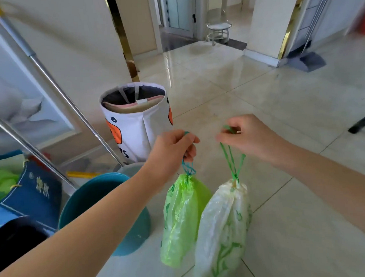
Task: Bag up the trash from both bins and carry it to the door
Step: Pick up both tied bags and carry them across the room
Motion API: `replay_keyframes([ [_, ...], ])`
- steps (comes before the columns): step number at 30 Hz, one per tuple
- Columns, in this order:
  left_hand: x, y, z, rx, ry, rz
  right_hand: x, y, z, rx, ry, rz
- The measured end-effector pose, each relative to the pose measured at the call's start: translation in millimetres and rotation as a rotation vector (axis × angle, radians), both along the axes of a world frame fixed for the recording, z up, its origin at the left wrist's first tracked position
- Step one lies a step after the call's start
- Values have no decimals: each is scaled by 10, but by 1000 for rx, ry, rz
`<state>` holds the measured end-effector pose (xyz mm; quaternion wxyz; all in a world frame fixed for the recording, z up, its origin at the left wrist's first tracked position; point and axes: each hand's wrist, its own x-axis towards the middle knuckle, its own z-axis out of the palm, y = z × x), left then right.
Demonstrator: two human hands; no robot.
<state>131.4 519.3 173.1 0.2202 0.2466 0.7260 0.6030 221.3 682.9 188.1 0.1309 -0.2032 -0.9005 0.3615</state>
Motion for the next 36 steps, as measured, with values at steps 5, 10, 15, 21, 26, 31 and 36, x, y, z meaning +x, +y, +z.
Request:
replay_keyframes([
  [5,-254,521,-125,-122,-6,-113,-272,393,49,45,-123,-32],
  [10,-397,837,243,-434,292,-186,-317,575,448,58,-241,-66],
  [15,-478,996,945,-566,426,-267,-167,709,1098,70,-357,-94],
  [21,-535,1196,1949,-637,592,-383,89,859,2026,87,-359,-214],
  [26,-434,1321,2820,-548,602,-378,348,914,2871,54,-320,-309],
  [31,-219,1402,3509,-487,578,-378,672,945,3625,32,-281,-398],
  [36,145,1434,4002,-444,576,-398,1134,873,4124,30,-268,-491],
])
